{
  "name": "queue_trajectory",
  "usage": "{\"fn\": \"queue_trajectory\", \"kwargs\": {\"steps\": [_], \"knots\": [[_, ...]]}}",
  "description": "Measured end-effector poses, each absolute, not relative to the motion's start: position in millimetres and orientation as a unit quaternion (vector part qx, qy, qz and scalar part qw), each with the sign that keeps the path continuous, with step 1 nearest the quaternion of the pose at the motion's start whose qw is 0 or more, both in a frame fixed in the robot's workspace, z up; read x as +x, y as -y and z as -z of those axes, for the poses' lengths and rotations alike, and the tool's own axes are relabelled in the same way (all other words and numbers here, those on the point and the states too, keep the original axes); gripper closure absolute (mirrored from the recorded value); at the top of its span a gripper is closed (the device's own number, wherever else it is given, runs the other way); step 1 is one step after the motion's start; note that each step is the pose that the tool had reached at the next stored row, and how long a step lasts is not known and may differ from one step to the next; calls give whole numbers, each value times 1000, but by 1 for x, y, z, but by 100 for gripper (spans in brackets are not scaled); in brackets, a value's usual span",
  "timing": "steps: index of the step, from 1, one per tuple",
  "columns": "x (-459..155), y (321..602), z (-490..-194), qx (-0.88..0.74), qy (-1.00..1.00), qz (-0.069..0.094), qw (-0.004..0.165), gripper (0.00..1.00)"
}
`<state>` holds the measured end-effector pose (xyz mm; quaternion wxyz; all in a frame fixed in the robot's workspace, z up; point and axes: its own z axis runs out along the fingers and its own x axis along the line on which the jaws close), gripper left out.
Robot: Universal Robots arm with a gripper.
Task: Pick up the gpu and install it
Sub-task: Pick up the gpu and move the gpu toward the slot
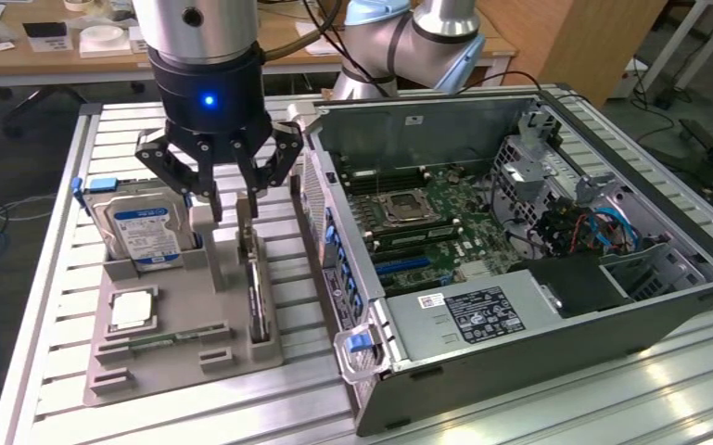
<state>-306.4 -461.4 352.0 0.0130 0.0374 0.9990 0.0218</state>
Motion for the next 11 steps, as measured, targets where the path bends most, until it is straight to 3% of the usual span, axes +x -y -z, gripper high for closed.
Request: {"fn": "queue_trajectory", "kwargs": {"steps": [11], "knots": [[-306,461,-348,37,-999,-22,13,58]]}}
